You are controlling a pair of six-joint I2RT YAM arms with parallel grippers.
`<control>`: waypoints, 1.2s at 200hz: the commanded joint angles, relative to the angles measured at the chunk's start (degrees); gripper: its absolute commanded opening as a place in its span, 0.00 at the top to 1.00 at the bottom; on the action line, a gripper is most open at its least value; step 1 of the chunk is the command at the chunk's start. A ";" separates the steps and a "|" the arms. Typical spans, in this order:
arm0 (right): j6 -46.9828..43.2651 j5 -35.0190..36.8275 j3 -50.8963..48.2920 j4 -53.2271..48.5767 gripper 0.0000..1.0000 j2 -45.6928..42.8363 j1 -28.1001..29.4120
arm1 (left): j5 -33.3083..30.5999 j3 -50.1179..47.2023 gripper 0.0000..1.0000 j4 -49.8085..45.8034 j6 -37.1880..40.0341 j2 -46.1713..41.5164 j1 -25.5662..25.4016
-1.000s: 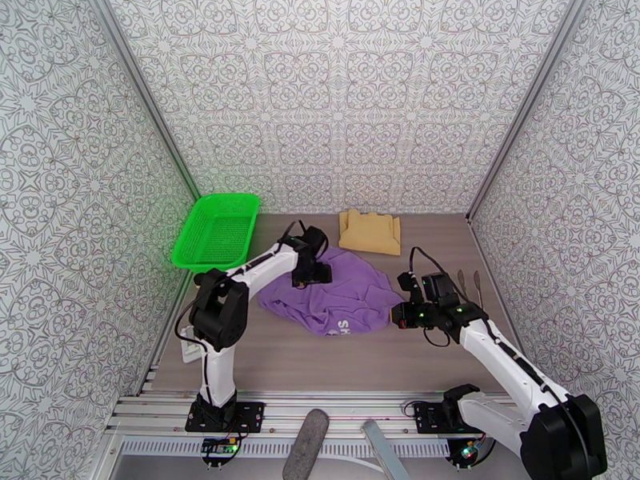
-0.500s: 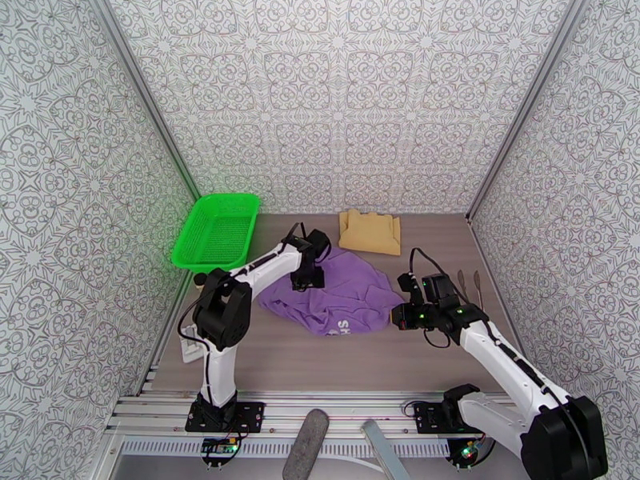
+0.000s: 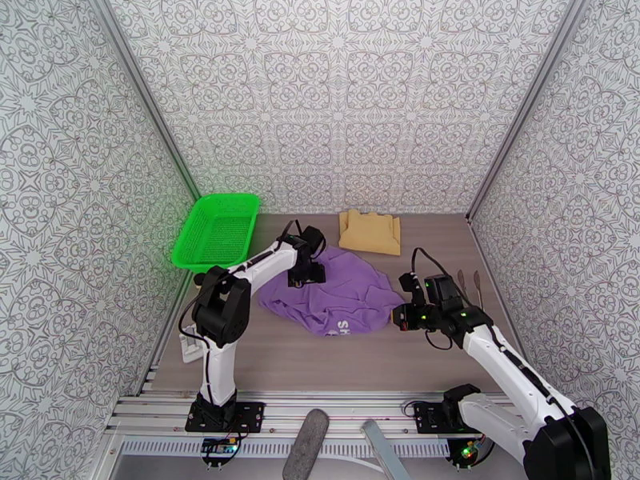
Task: Fold and stack the mixed laundry pile
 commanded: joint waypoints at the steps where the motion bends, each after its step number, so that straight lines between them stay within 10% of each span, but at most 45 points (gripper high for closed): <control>1: 0.41 -0.46 0.87 -1.12 1.00 -0.87 0.50 | 3.82 -2.01 0.37 5.67 -2.00 -0.33 1.53; 50: 0.44 -0.28 0.75 -1.47 1.00 -1.47 0.49 | 3.78 -2.70 0.54 3.82 -1.25 0.36 0.97; 80: 0.58 0.17 1.11 -1.86 1.00 -1.79 0.50 | 3.23 -5.99 1.00 4.00 -1.16 -1.89 1.38; 131: -0.55 8.36 9.46 -10.26 1.00 -6.19 0.45 | -1.98 -5.45 1.00 -2.94 0.09 -15.54 3.13; 179: -5.95 20.82 33.45 -25.19 1.00 -8.85 0.37 | -11.58 14.92 1.00 -23.10 4.50 -31.63 3.83; 240: -18.24 36.44 66.72 -28.65 1.00 9.58 -0.01 | -8.23 41.63 1.00 -32.21 12.14 -23.49 12.14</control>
